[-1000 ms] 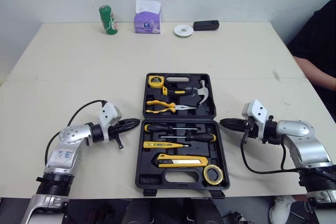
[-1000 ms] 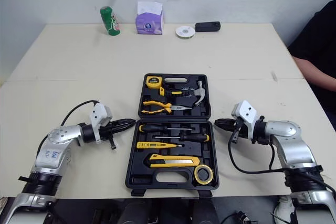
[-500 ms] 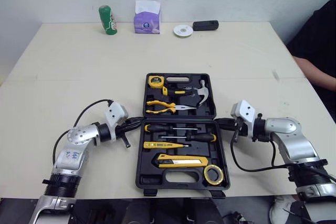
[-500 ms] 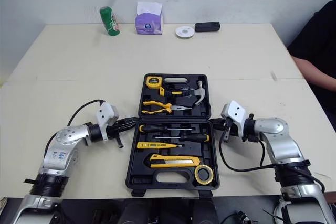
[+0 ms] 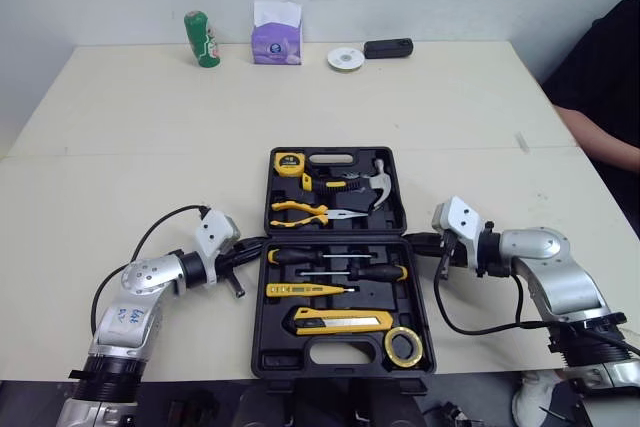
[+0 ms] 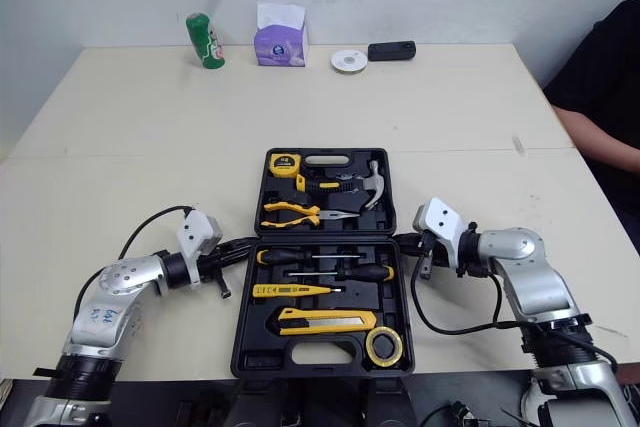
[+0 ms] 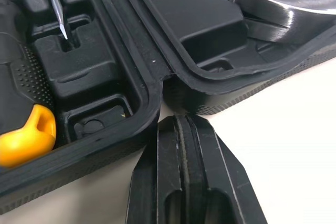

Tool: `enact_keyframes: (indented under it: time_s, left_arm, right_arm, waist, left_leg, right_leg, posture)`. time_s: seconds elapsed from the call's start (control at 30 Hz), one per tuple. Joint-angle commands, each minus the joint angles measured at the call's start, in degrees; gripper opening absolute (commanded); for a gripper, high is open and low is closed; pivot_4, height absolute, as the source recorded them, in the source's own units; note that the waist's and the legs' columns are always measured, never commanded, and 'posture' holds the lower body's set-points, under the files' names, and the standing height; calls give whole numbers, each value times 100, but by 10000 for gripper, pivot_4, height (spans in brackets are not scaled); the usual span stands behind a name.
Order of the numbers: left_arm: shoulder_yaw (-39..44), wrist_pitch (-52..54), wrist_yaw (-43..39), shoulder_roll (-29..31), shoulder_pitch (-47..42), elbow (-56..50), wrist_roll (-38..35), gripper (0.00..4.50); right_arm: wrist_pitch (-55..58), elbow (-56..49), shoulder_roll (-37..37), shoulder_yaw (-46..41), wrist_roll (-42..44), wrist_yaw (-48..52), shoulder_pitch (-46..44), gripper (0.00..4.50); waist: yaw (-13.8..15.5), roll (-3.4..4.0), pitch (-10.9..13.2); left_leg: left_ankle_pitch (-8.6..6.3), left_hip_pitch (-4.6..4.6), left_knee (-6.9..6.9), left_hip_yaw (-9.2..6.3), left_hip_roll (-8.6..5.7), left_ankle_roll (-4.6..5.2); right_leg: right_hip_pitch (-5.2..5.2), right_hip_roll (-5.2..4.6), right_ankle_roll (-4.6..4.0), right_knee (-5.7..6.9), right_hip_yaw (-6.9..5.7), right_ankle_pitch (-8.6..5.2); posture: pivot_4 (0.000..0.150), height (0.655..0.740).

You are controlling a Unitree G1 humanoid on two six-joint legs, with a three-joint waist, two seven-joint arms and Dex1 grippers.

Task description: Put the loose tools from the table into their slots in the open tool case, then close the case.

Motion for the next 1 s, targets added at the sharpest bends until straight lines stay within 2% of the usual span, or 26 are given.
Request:
enact_keyframes:
  time_s: [0.03,0.2,0.27,0.3,0.33,0.43,0.5,0.53,0.57,0.63,0.7,0.77,0.83,1.0]
  left_arm:
    - [-240,-13,-52,-52,18,-239,13,195]
    - [71,187,-2,171,65,-122,-54,195]
    - [418,448,111,325,50,-128,-212,6422]
    - [516,472,163,375,39,-132,-239,8833]
    - [643,436,76,467,11,-167,-347,12541]
    - [950,661,-65,785,-116,-274,-587,25949]
    - [972,832,-209,1021,-227,-272,-646,35362]
    - [967,1244,-196,1181,-383,-288,-712,41336]
    - [976,1737,-88,1305,-570,-315,-777,44882]
    - [938,2764,92,1548,-1031,-386,-919,44882]
    - [917,3333,-8,1653,-1292,-510,-1194,44882]
    - [701,4471,-21,1926,-1695,-620,-1450,44882]
    - [442,5177,143,1993,-2210,-666,-1491,44882]
    - [283,6658,778,1483,-3357,-470,-1583,44882]
  right_arm:
    - [-201,-202,65,174,39,113,1,0]
    - [-207,110,-185,-42,-167,-86,23,0]
    - [115,139,-374,-279,-250,-403,75,0]
    - [203,124,-438,-347,-235,-477,98,6486]
    - [454,-7,-537,-498,-30,-436,173,9240]
    - [1494,-444,-681,-1047,611,-582,259,23160]
    - [2887,-789,-726,-1468,1278,-769,136,33292]
    - [3786,-903,-796,-1636,1561,-918,-62,39671]
    - [4524,-997,-919,-1708,1729,-1035,-248,44421]
    - [5742,-1083,-1084,-1759,1882,-1350,-683,44421]
    - [6612,-1077,-1033,-1819,1982,-1655,-1064,44421]
    - [7508,-937,-998,-1771,2145,-1907,-1528,44421]
    - [7785,-880,-1042,-1505,2363,-2150,-1900,44421]
    - [7786,-573,-729,-1286,3017,-3087,-2640,44421]
  waist:
    - [1,0,0]
    - [8,0,0]
    - [9,0,0]
    - [14,0,0]
    - [19,0,0]
    - [55,0,0]
    - [44,0,1]
    - [40,0,0]
    - [34,3,5]
    - [26,5,8]
    - [11,5,8]
    - [5,5,8]
    - [4,6,8]
    - [31,4,9]
  left_leg:
    - [0,1,0,0,0,0]
    - [0,2,0,0,0,0]
    - [0,2,0,0,0,-1]
    - [0,2,0,0,-1,0]
    - [0,2,1,0,-1,0]
    - [-1,-2,0,-6,-4,0]
    - [-1,-5,0,-9,-9,3]
    - [-1,-6,-1,-9,-9,4]
    - [-1,-4,0,-9,-10,4]
    - [1,-11,3,-13,-12,8]
    - [1,-11,-4,-17,-12,6]
    - [0,-10,-18,-17,-12,0]
    - [-1,-24,-18,-17,-11,-2]
    - [30,-123,21,-10,-18,5]
  right_leg:
    - [0,0,0,0,0,0]
    - [0,-1,0,0,0,0]
    - [0,-1,0,1,0,0]
    - [0,-2,0,1,0,0]
    - [0,-5,0,2,0,0]
    - [0,-11,-1,-1,-7,0]
    - [-1,-20,-1,0,-7,0]
    - [-1,-21,-1,0,-6,0]
    - [-1,-23,-1,1,-6,0]
    - [-8,-27,-2,7,-6,1]
    - [-11,-27,-3,6,-6,0]
    - [-12,-26,-7,-3,-7,-2]
    - [-24,-21,-10,5,-9,-4]
    - [-104,-6,7,31,-8,6]
  posture:
    - [1500,7400]
    - [1500,7400]
    - [1500,7400]
    - [1500,7400]
    - [1500,7400]
    - [1500,7400]
    - [1500,7400]
    - [1500,7400]
    - [1500,7400]
    - [1500,7400]
    - [1500,7400]
    - [1500,7400]
    - [1500,7400]
    - [1500,7400]
